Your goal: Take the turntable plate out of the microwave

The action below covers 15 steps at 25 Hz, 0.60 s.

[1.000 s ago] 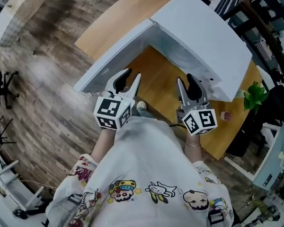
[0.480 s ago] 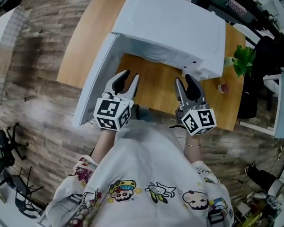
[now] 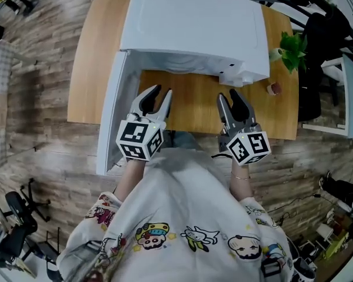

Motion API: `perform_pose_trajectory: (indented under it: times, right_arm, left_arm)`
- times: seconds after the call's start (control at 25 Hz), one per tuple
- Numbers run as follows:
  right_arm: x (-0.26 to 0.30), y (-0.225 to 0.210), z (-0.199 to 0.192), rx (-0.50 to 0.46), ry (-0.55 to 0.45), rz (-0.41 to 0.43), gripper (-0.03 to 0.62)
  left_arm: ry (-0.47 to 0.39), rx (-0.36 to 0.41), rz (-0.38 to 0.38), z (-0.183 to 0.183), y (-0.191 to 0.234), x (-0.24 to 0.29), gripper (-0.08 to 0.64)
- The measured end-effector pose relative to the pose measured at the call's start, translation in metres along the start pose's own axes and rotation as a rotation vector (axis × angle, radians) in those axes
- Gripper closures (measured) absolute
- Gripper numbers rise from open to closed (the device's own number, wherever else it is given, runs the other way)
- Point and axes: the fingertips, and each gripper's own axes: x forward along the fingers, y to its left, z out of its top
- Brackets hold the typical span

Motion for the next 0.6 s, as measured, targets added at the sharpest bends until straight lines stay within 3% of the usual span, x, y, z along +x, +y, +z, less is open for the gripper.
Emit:
perform_pose_trajectory:
  times: [0.44, 0.6]
  right_arm:
    - [0.004, -0.016, -0.005, 0.08, -0.003, 0.003, 0.431]
    - [0.009, -0.019, -0.009, 0.106, 0.007, 0.009, 0.434]
  left_arm:
    - [-0.004, -0.027, -0.016, 0.002, -0.005, 0.016, 0.442]
    - [-0.013, -0.069, -0.013, 0.001, -0.004, 0.021, 0.442]
